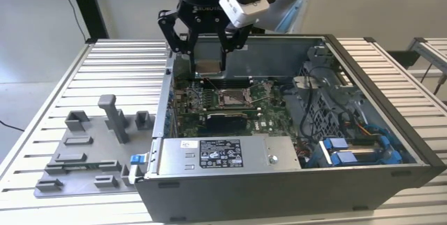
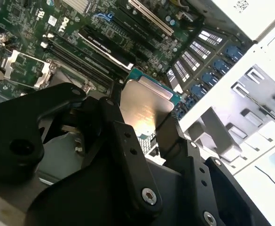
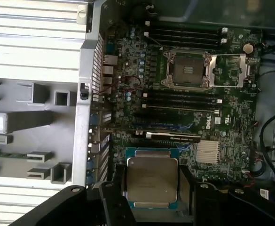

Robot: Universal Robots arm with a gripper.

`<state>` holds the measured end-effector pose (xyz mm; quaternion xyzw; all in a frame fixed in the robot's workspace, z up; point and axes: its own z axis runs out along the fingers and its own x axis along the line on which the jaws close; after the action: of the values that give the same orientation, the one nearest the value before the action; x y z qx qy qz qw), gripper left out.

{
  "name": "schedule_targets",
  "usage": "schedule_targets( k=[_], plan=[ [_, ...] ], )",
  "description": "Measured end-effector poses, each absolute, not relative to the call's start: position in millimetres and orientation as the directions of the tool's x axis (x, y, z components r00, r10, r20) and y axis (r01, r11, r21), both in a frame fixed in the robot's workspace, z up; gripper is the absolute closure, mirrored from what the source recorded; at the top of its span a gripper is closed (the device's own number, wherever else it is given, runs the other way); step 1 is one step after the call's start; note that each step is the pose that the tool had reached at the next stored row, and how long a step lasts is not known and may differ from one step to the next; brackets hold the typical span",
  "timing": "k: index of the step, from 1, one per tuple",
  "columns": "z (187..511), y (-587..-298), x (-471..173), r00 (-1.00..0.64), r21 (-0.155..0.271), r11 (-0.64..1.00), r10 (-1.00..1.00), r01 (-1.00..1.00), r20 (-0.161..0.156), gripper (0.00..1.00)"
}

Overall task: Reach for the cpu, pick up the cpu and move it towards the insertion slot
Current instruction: 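Pick up the cpu and move it towards the insertion slot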

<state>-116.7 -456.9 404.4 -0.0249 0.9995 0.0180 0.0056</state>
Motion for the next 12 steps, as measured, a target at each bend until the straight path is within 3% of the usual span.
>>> schedule_targets(
  k=[12],
  plan=[
    [403.2,-457.0,-84.5,-0.999,0.037,0.998,-0.048,-0.048,-0.010,1.00]
  ],
)
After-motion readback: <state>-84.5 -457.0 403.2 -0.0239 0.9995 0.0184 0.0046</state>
